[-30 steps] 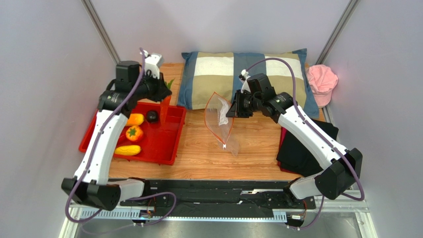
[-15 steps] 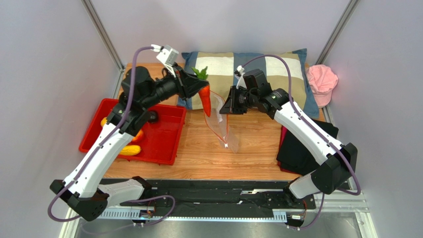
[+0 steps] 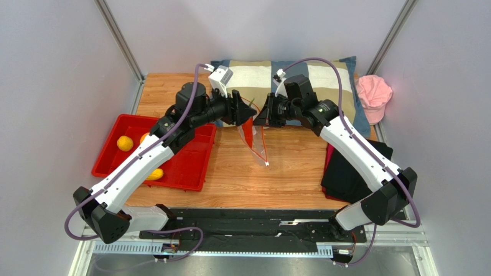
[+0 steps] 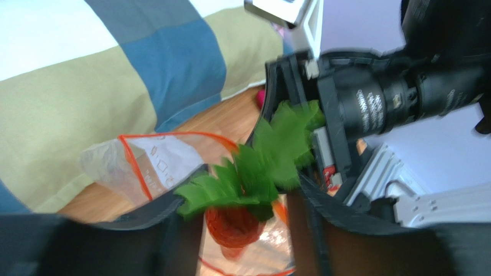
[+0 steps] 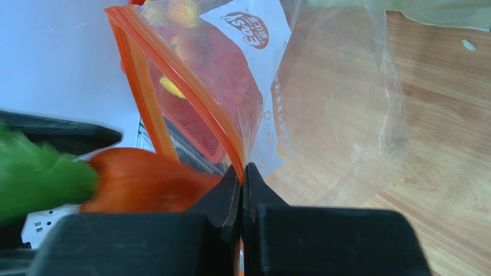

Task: Place the food in the zip-top bag and seal the zipper
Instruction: Place the fake vegetable in the zipper food storage bag.

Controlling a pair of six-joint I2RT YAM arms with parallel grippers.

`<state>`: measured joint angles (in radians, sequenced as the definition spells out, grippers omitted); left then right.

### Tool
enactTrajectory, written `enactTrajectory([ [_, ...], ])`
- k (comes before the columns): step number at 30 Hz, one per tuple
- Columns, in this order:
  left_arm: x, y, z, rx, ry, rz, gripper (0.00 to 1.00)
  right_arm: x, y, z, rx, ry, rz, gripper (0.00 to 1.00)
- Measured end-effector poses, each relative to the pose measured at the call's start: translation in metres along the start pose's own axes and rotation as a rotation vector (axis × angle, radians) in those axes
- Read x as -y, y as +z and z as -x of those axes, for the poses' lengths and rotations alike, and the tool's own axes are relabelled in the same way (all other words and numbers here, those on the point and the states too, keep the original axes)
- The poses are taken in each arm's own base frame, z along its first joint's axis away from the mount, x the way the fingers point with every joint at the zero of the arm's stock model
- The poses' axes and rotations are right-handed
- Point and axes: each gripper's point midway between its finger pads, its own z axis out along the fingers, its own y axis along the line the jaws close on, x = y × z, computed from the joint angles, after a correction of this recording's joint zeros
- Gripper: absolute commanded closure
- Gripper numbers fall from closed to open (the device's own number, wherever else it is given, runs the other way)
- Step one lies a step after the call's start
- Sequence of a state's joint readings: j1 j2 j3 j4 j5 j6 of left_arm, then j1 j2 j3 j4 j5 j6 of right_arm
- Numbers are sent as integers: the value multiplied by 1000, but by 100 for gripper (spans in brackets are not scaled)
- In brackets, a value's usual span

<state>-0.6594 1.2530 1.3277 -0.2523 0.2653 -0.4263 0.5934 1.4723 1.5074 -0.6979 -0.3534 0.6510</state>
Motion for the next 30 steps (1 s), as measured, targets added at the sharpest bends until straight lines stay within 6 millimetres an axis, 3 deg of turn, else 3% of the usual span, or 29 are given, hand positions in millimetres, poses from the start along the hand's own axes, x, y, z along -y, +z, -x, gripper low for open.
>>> enactTrajectory([
  [2, -1, -2, -8, -36, -6, 6, 13, 0, 0, 1, 2, 5, 0, 100],
  [4, -4, -5, -18, -78, -14, 18, 9, 0, 0, 1, 2, 10, -1, 100],
  [9, -17, -18, -31, -140, -42, 71, 11, 3, -1, 4, 8, 24, -5, 100],
  [13, -34, -41, -19, -106, -51, 149, 19, 5, -2, 7, 13, 34, -7, 100],
  [17, -38, -60, -13, -87, -27, 185, 17, 4, -3, 6, 6, 46, 3, 100],
  [25, -34, -55, -40, -202, -41, 140, 13, -1, -3, 1, -15, 55, 19, 100],
  [26, -34, -52, -45, -219, -47, 131, 16, -2, -3, 1, -16, 56, 20, 100],
  [29, -24, -44, -60, -281, -61, 82, 49, -4, -2, -3, -26, 53, 23, 100],
  [30, -20, -41, -67, -307, -70, 63, 72, -5, -2, -4, -30, 51, 24, 100],
])
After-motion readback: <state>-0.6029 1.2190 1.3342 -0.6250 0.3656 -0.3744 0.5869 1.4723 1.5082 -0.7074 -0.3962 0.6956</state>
